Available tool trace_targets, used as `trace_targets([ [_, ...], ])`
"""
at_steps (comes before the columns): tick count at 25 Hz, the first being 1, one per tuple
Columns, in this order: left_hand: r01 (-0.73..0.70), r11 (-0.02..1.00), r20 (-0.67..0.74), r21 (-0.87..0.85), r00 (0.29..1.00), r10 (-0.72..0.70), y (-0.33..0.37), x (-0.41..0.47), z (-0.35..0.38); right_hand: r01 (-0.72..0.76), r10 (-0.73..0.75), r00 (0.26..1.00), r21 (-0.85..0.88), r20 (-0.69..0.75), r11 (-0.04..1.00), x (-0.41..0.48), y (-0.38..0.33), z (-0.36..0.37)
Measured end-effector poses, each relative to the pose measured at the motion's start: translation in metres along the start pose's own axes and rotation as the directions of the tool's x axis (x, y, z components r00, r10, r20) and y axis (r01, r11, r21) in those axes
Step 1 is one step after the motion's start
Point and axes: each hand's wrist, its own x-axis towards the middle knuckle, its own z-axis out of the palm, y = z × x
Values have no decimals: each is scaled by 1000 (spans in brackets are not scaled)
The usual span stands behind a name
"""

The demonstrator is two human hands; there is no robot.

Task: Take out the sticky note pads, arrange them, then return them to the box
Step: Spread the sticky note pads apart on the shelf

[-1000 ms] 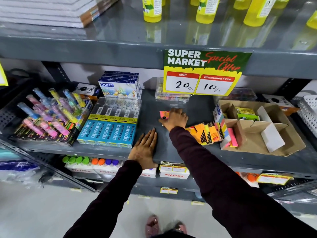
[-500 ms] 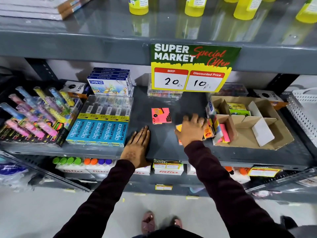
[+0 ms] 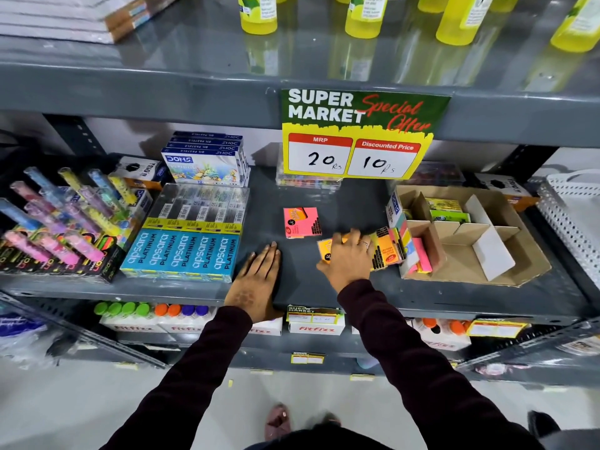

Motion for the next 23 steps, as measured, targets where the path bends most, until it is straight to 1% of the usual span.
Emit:
trace_targets([
  [2, 6, 1000, -4, -30, 1000, -6, 0, -1, -2, -23, 23, 1000, 24, -8, 999, 2, -6, -4],
  [4, 6, 997, -9, -71, 1000, -6, 0, -1, -2, -9, 8, 1000, 80, 16, 997, 2, -6, -9],
  [6, 2, 996, -11, -92, 1000, -3, 0, 0, -1, 2, -17, 998, 248, 62, 969, 7, -3, -16],
  [8, 2, 996, -8, -88, 1000, -2, -1, 0, 1, -61, 8, 993, 461, 116, 885, 19, 5, -26],
  [9, 4, 996, -10, -93, 1000, -5, -1, 0, 1, -98, 39, 992, 549, 119, 830, 27, 10, -32],
  [11, 8, 993, -8, -116, 1000, -9, 0, 0, 1, -156, 148, 987, 655, 67, 740, 47, 20, -41],
  [12, 7, 992, -9, -128, 1000, -8, -1, 0, 0, -175, 207, 978, 671, 33, 721, 59, 23, -45],
  [13, 4, 990, -10, -139, 1000, -5, -1, 0, 0, -187, 239, 971, 662, 11, 726, 70, 26, -48],
  [15, -5, 987, -8, -162, 1000, 4, -2, 1, 1, -214, 229, 972, 577, 48, 788, 91, 28, -49],
  [17, 1, 985, 3, -174, 1000, 0, -2, 1, 0, -192, 157, 981, 422, 115, 886, 107, 28, -42],
  [19, 7, 984, 3, -179, 1000, -7, -1, 2, 0, -121, 86, 986, 258, 142, 959, 116, 28, -30],
  [21, 1, 983, -2, -183, 1000, -2, 0, 1, -2, -75, 57, 989, 123, 138, 990, 120, 30, -18],
  [23, -2, 983, -6, -183, 1000, 1, 0, 0, -3, -65, 58, 993, 67, 104, 996, 118, 32, -13],
])
